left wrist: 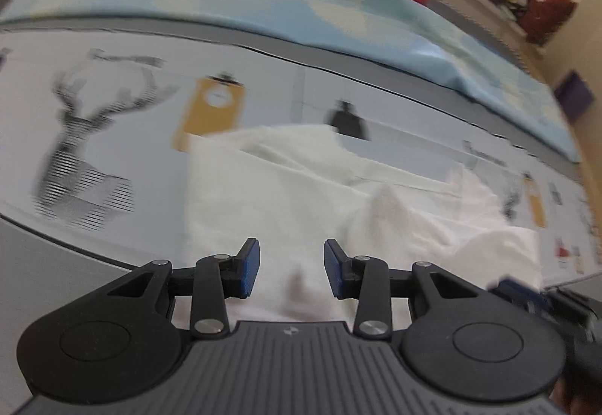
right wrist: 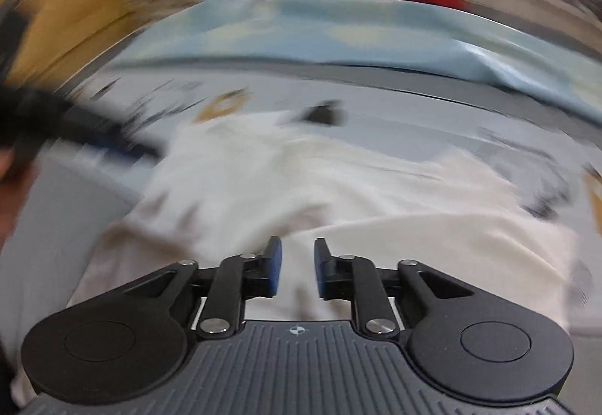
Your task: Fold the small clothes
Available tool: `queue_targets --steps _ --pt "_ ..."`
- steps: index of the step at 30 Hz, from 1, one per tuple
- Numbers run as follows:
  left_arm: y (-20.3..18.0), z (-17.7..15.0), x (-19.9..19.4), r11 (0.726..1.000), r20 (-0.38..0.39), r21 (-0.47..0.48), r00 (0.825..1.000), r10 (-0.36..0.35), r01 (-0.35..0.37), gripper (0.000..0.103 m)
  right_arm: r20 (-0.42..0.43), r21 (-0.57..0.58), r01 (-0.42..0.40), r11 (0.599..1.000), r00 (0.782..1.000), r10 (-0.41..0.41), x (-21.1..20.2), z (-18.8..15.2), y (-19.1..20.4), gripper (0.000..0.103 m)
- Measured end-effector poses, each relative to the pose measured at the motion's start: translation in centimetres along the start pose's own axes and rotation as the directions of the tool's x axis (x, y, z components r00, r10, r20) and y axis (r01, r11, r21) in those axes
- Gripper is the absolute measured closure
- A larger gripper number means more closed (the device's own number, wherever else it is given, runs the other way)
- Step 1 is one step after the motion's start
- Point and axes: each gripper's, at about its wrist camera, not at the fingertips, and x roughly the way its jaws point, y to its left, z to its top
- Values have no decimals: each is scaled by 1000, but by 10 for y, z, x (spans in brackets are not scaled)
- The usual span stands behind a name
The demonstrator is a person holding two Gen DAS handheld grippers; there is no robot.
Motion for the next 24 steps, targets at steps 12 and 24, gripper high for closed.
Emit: queue_targets --steps 12,24 --pt "-92 -21 52 980 -5 152 992 -128 127 49 -205 667 248 703 968 -147 23 -31 -128 75" --pt "-79 0 9 981 231 171 971 54 -96 98 -263 724 283 629 956 -128 24 -37 -132 75"
